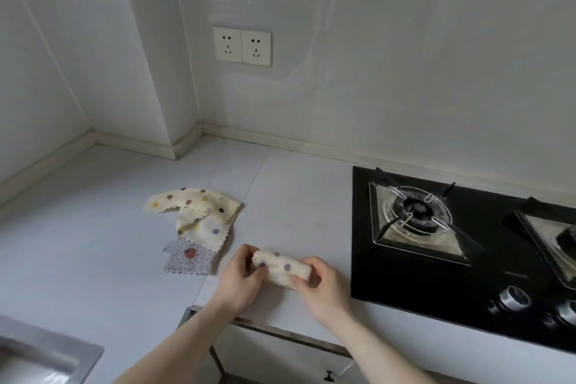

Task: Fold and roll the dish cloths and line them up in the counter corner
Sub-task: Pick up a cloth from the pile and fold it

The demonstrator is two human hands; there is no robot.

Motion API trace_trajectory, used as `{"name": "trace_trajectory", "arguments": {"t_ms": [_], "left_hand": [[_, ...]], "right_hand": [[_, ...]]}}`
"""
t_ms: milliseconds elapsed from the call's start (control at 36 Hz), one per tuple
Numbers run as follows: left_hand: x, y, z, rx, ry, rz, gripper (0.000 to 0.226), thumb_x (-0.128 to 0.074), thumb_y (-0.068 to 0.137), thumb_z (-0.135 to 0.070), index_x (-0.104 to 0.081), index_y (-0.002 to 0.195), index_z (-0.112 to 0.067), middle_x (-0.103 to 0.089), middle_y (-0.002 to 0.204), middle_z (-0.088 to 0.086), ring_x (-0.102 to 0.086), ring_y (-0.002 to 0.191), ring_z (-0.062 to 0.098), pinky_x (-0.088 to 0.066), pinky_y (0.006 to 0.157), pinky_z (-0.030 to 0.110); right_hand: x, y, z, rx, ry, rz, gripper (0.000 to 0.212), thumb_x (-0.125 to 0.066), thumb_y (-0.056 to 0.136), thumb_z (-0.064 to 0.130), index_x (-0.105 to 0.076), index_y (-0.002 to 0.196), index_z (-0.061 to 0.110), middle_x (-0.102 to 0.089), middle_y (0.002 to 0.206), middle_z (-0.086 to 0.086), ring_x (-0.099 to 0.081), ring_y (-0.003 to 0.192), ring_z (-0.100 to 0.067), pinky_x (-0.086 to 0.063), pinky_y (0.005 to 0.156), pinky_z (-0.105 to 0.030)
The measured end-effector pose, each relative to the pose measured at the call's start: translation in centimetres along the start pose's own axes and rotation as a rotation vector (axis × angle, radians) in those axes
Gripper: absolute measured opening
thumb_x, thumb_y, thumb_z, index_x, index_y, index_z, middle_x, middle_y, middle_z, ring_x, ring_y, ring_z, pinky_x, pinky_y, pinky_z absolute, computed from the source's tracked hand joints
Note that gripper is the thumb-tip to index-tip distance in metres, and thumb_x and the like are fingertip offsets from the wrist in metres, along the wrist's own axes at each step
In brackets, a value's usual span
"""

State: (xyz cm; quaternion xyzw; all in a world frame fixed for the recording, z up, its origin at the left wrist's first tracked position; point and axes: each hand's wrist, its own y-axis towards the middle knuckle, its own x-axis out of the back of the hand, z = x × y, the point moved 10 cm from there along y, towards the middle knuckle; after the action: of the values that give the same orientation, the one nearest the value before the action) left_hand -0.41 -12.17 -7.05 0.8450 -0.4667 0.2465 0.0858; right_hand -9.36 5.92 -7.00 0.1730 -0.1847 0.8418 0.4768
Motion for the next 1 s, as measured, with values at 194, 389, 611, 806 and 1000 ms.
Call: {"name": "trace_trajectory", "arguments": {"t_ms": [194,389,611,806,1000], "left_hand": [[2.5,-8.3,-8.1,0.143,-0.255,0.169,0.013,-0.070,0.093,-0.013,-0.058,0.093,-0.008,-0.056,0.072,-0.009,-0.051,0.066,0.007,-0.042,0.062,0.018],[4.9,-12.6,-17.1,0.054,-0.255,0.306,0.030,-0.069,0.095,-0.032,-0.055,0.080,-0.012,-0.055,0.062,-0.009,-0.049,0.061,0.009,-0.039,0.060,0.023],[2.2,-13.4,-24.2,-0.067,-0.189,0.414,0.037,-0.065,0.097,-0.037,-0.059,0.082,-0.003,-0.068,0.073,0.009,-0.062,0.068,0.013,-0.046,0.063,0.025],[-3.9,-13.9,-31.1,-0.154,-0.196,0.550,0.041,-0.063,0.098,-0.033,-0.061,0.089,0.008,-0.063,0.070,0.010,-0.059,0.063,0.009,-0.044,0.056,0.015],[-11.5,-15.1,-37.0,-0.219,-0.123,0.617,0.039,-0.063,0.097,-0.044,-0.068,0.079,-0.011,-0.063,0.067,-0.004,-0.055,0.063,0.006,-0.041,0.060,0.018]], "right_hand": [[6.2,-8.5,5.3,-0.130,0.131,0.029,0.009,-0.075,0.086,0.015,-0.067,0.086,0.018,-0.074,0.082,0.000,-0.072,0.077,-0.018,-0.060,0.072,-0.035],[12.4,-14.4,10.4,-0.161,0.196,0.022,0.012,-0.072,0.092,0.030,-0.068,0.091,0.019,-0.071,0.074,0.003,-0.064,0.066,-0.013,-0.054,0.067,-0.030],[19.6,-19.1,12.4,-0.192,0.170,-0.119,0.016,-0.070,0.091,0.039,-0.069,0.099,0.026,-0.073,0.088,0.003,-0.068,0.073,-0.008,-0.053,0.069,-0.022],[27.3,-21.9,11.5,-0.209,0.225,-0.251,0.014,-0.071,0.093,0.032,-0.071,0.103,0.023,-0.075,0.089,0.005,-0.066,0.074,-0.002,-0.051,0.066,-0.015],[35.5,-24.2,7.8,-0.222,0.223,-0.363,0.012,-0.066,0.096,0.035,-0.072,0.103,0.028,-0.074,0.092,0.001,-0.068,0.079,-0.007,-0.054,0.070,-0.019]]}}
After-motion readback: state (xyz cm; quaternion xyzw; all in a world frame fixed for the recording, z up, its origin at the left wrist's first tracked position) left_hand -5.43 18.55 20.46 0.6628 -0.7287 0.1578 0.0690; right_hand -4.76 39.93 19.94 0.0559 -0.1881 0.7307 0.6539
